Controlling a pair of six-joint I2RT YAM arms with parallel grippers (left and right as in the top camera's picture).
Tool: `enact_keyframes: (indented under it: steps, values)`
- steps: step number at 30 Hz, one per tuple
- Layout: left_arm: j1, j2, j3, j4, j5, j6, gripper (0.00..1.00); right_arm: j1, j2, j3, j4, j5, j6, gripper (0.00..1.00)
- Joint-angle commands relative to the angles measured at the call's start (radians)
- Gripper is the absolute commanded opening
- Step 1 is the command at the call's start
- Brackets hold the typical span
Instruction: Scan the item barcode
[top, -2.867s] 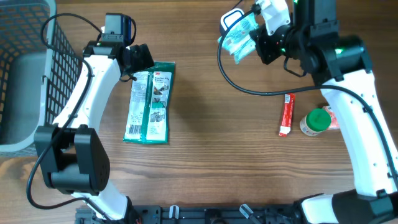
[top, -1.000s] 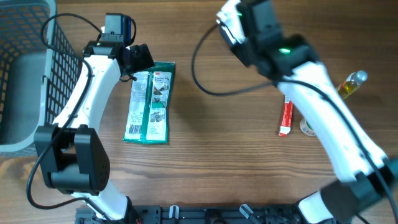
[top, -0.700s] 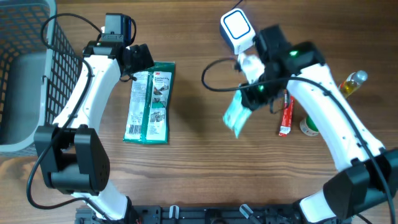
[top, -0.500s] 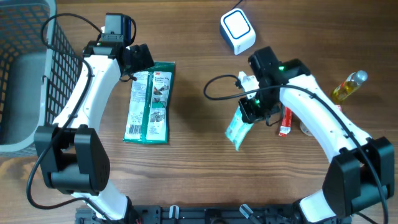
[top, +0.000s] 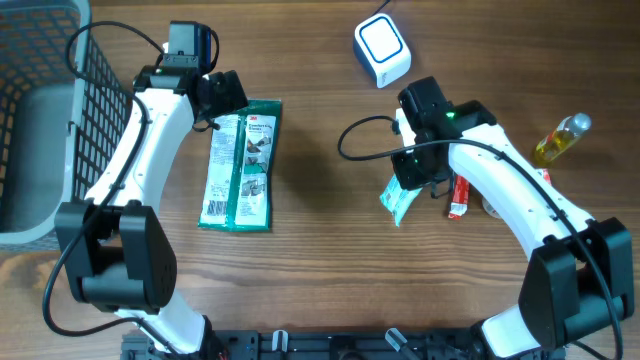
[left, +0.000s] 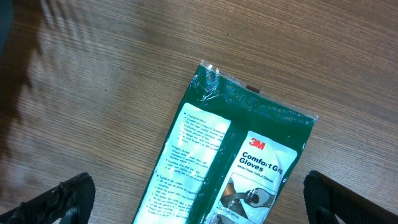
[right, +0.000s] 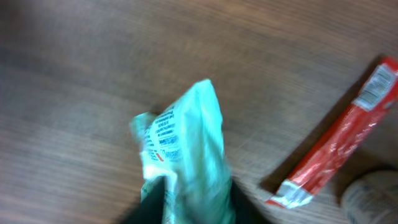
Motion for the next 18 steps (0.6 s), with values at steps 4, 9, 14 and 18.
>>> enact_keyframes:
  steps: [4,9,14,18]
  values:
    - [0.001,-0.002,0.006,0.0,-0.009,0.005,1.0,-0.003,0.004,-0.008,0.15,-0.034,0.248,0.66]
    - [0.001,-0.002,0.006,0.0,-0.009,0.005,1.0,0.035,0.004,-0.01,0.135,-0.191,0.428,0.26]
    - [0.001,-0.002,0.006,0.0,-0.009,0.005,1.0,0.109,0.006,-0.098,0.13,-0.191,0.478,0.1]
    - [0.001,-0.002,0.006,0.0,-0.009,0.005,1.0,0.115,0.006,-0.205,0.127,-0.191,0.529,0.07]
